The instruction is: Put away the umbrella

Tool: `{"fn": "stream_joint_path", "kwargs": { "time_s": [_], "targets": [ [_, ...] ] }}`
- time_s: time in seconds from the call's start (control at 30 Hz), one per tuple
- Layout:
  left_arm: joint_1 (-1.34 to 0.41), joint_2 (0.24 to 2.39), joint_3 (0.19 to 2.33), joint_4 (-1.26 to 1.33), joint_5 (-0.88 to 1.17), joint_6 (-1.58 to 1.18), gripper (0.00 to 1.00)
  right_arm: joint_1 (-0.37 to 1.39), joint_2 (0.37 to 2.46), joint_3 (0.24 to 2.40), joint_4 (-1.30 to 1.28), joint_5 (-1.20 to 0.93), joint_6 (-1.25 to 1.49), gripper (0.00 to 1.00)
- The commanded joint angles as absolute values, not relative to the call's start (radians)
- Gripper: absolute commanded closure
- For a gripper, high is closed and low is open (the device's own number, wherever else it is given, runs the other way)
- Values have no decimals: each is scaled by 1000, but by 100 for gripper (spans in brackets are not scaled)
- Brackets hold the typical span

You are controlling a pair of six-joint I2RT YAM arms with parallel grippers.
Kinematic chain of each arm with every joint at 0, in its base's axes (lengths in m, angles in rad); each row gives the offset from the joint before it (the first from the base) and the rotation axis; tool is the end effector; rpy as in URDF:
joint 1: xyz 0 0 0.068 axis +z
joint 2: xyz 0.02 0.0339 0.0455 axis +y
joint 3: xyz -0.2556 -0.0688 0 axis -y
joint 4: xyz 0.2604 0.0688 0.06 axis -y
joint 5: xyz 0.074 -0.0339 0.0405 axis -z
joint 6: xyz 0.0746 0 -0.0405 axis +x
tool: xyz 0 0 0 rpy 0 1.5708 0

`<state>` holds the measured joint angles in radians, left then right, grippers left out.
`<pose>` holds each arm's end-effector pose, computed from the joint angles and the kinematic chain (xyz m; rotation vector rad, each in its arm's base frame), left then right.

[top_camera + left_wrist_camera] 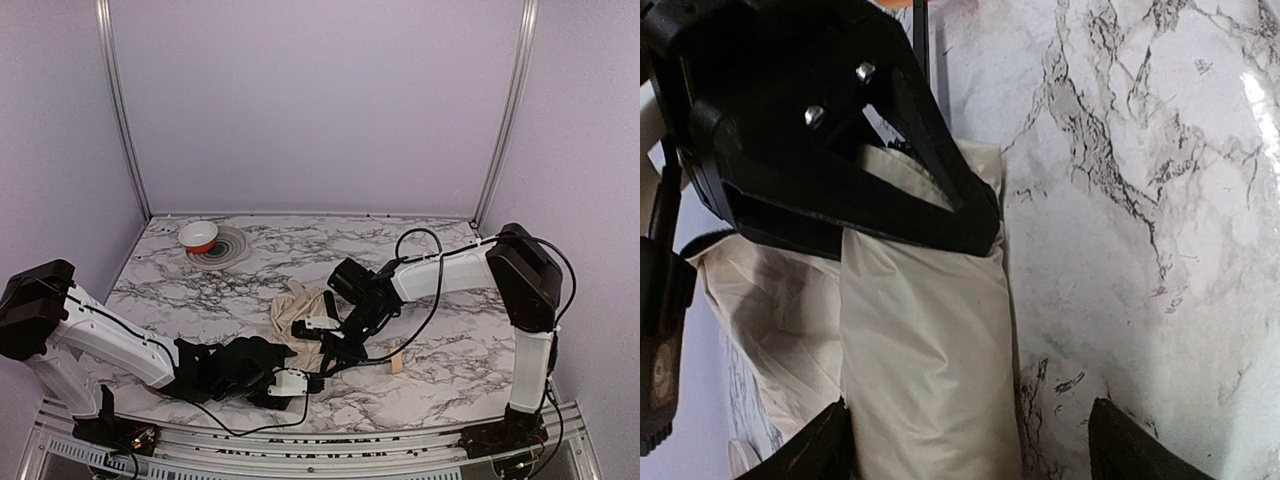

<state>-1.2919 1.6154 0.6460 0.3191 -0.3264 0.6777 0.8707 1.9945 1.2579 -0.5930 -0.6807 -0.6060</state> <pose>0.1175 -0.3235 0.1005 1.7134 1.3504 0.0154 0.2152 0.3284 0.0879 -1.9861 2.0027 1.0342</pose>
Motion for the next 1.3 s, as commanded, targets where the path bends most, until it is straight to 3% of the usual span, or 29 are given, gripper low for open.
{"fn": "stream_joint_path", "kwargs": {
  "time_s": [0.0,0.17,0.23,0.3,0.47,0.6,0.97,1.13,1.27],
  "targets": [
    [-1270,1660,659,230,-346,636,24,884,2081,1217,-797,-685,-584,94],
    [-1245,1720,682,153,-301,563,40,882,2058,1216,-797,-714,-594,93],
    [-1237,1737,705,91,-235,540,50,882,2045,1217,-787,-709,-587,89],
    [-1234,1749,723,37,-176,506,55,868,2021,1212,-760,-706,-565,86],
    [-1211,1788,780,-71,-42,433,60,807,1913,1169,-628,-708,-501,56],
    [-1185,1820,839,-162,25,378,66,766,1802,1109,-514,-706,-462,43],
    [-1079,1823,901,-229,372,250,70,751,1309,788,-131,-482,-474,37],
    [-1030,1886,964,-267,539,202,73,940,1160,635,-7,-270,-654,33],
    [-999,1953,1038,-335,645,168,74,1088,1168,593,31,-163,-757,31]
  ]
}}
